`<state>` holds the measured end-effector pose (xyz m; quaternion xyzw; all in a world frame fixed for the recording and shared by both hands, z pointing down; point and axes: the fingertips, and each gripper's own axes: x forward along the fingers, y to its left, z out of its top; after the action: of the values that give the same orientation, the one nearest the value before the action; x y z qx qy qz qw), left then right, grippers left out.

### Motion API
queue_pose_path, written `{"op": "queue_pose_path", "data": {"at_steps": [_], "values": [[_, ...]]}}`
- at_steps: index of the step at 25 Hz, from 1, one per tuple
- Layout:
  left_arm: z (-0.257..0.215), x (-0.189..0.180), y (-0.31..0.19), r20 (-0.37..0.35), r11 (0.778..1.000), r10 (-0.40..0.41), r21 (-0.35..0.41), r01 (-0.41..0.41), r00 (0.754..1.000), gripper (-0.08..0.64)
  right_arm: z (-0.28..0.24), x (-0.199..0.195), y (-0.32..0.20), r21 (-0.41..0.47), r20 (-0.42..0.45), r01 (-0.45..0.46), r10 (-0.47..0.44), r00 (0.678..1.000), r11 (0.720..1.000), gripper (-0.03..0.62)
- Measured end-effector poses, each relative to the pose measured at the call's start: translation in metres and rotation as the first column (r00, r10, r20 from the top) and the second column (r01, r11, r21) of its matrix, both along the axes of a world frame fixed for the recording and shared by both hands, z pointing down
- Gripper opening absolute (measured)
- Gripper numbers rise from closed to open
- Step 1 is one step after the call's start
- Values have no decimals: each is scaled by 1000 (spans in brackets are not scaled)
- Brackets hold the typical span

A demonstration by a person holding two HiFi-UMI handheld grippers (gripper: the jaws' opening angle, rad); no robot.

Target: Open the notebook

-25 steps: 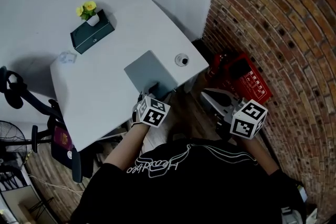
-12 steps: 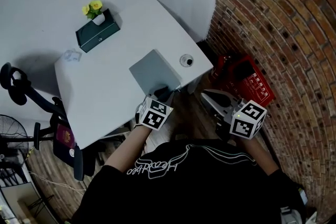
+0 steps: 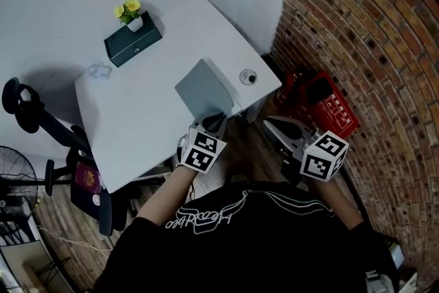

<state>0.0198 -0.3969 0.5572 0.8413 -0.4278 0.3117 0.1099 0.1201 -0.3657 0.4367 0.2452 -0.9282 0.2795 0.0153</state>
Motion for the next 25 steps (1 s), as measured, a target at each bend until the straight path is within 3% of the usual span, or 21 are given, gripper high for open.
{"op": "queue_pose_path", "data": {"at_steps": [7,15,25], "values": [[-23,-21,21,-16,999,-19,49,20,1000,43,-11,-23,24,-9,10,5,-5,1000,1000,5],[-37,-45,44,-81,994,-87,52,92,993,41,-14,-44,51,-36,-6,17,-18,1000,999,3],[-38,-76,72,-184,970,-226,44,238,956,35,-19,-67,76,-39,-32,74,-75,997,997,5]]}}
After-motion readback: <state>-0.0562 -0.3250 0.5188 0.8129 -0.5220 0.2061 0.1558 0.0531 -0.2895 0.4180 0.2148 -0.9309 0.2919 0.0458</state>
